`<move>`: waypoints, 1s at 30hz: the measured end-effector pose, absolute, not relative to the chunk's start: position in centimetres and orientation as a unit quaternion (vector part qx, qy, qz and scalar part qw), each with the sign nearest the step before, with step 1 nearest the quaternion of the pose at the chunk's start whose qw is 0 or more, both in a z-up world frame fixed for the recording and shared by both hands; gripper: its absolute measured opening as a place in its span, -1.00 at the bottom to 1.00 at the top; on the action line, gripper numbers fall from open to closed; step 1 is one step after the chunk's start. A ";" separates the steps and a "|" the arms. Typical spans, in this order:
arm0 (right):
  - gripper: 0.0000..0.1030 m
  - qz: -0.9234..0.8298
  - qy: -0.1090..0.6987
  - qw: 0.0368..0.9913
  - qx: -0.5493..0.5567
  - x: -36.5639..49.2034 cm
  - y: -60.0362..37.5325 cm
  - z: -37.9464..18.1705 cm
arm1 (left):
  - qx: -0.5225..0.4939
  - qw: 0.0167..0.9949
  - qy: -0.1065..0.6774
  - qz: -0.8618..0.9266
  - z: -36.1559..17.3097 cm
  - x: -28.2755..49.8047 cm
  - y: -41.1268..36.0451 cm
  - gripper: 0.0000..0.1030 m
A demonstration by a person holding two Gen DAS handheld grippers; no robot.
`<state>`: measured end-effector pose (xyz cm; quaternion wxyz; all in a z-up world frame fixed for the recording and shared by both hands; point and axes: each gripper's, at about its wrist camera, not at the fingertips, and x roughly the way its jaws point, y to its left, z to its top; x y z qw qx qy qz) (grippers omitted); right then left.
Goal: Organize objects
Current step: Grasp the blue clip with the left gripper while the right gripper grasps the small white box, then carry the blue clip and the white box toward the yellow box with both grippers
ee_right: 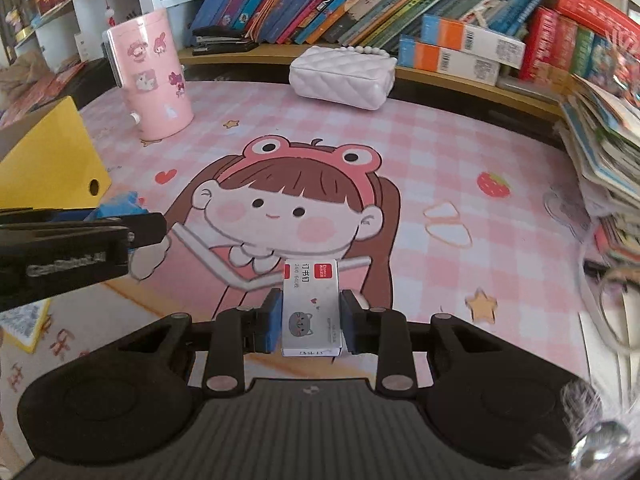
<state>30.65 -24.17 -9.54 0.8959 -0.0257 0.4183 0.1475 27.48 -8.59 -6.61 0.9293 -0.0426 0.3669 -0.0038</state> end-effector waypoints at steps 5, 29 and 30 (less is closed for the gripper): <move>-0.45 0.129 0.422 0.897 -0.015 27.2 -24.1 -8.8 | -0.046 0.932 0.359 -0.020 -5.6 24.7 -8.3 -0.22; -0.45 0.109 0.402 0.908 -0.036 11.2 -15.2 -5.9 | -0.061 0.943 0.324 -0.048 -3.0 8.4 0.5 -0.22; -0.45 0.113 0.402 0.908 -0.039 10.7 -14.7 -5.9 | -0.063 0.943 0.325 -0.042 -3.0 7.6 1.3 -0.22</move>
